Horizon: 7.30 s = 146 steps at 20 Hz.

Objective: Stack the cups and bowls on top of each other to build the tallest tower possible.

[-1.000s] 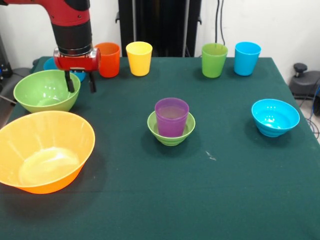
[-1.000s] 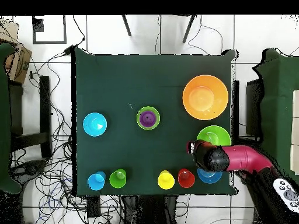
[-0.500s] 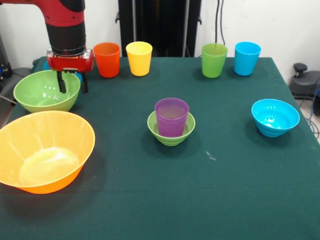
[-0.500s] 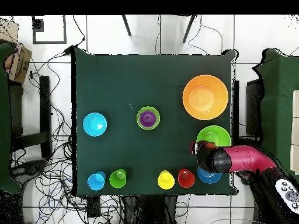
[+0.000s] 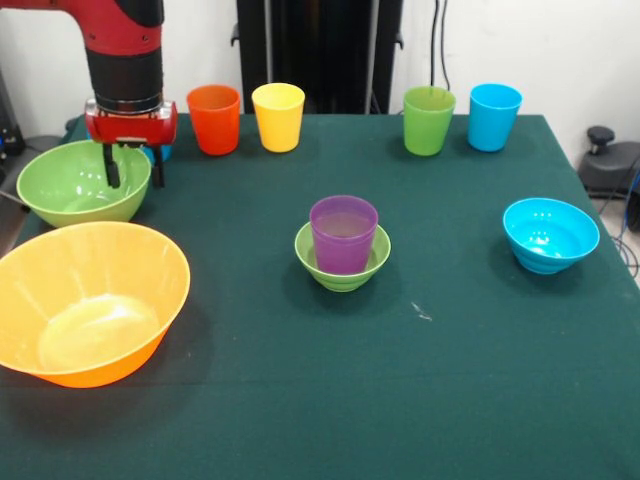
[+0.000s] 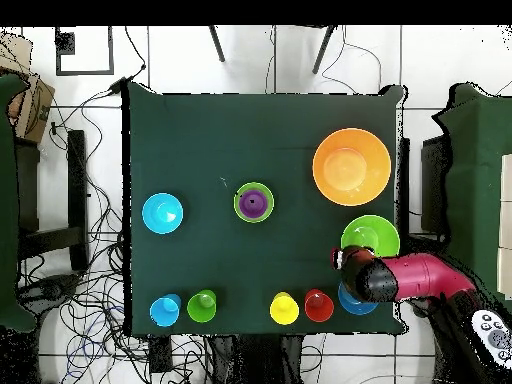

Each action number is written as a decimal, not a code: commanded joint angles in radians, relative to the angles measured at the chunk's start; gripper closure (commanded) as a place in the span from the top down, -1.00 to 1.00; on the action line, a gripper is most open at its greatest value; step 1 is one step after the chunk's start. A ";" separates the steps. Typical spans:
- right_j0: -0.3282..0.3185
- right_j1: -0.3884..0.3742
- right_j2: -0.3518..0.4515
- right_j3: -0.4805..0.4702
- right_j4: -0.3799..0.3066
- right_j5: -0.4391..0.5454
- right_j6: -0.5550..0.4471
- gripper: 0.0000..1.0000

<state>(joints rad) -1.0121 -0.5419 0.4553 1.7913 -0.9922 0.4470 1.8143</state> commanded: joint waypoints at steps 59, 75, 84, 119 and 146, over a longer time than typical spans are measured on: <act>0.339 -0.354 -0.145 0.221 0.241 0.006 0.051 -1.00; 0.561 -0.304 -0.306 0.219 0.344 -0.057 0.175 -1.00; 0.578 -0.161 -0.387 0.163 0.293 -0.199 0.182 -1.00; 0.250 -0.401 -0.090 0.282 0.497 0.050 -0.211 1.00; 0.024 -0.190 0.057 0.235 0.161 -0.025 -0.200 1.00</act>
<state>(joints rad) -0.9668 -0.8119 0.3987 2.0226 -0.7403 0.4137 1.8320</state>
